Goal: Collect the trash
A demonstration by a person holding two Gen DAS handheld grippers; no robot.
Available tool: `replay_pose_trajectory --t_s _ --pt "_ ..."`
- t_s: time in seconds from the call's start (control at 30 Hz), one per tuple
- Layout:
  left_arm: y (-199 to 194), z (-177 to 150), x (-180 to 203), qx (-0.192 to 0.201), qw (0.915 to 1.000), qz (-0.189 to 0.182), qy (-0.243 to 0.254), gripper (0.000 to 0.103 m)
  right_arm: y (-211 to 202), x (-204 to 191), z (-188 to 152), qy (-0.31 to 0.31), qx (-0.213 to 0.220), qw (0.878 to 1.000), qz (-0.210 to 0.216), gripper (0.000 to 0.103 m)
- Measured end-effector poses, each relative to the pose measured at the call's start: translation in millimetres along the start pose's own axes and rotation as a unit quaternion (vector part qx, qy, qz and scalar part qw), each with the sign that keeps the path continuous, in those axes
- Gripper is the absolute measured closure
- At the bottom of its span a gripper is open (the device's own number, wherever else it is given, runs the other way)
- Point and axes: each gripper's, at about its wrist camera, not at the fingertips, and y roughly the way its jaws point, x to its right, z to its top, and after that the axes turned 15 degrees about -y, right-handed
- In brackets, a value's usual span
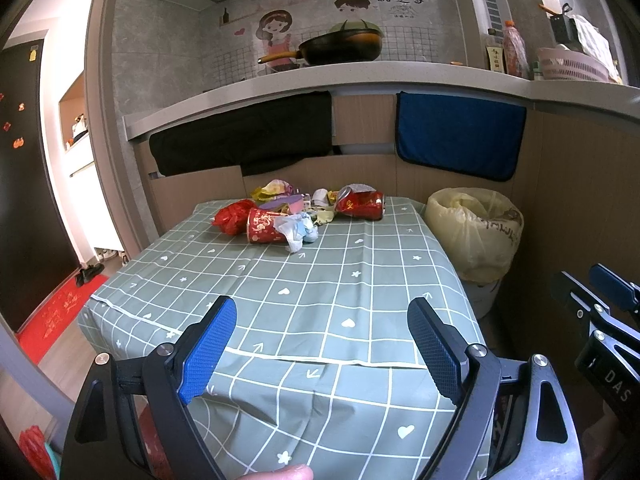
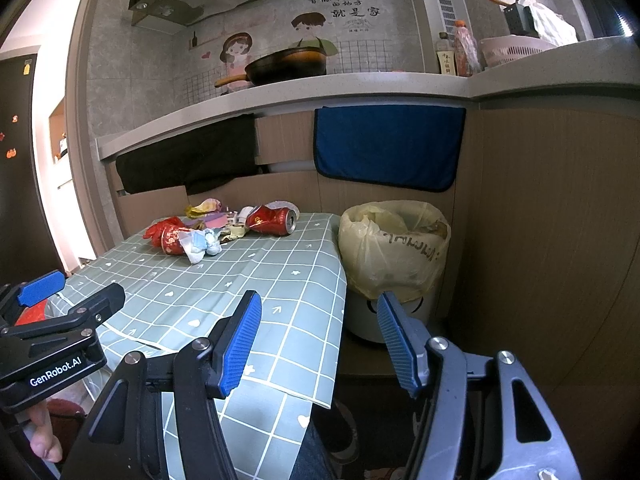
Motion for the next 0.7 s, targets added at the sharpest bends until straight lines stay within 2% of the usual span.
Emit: replay_pose_trajectory --t_s 0.7 --pt "-0.7 0.0 0.0 0.001 1.0 -0.001 0.0 0.016 1.3 -0.4 0.0 0.0 0.001 1.0 0.0 0.045"
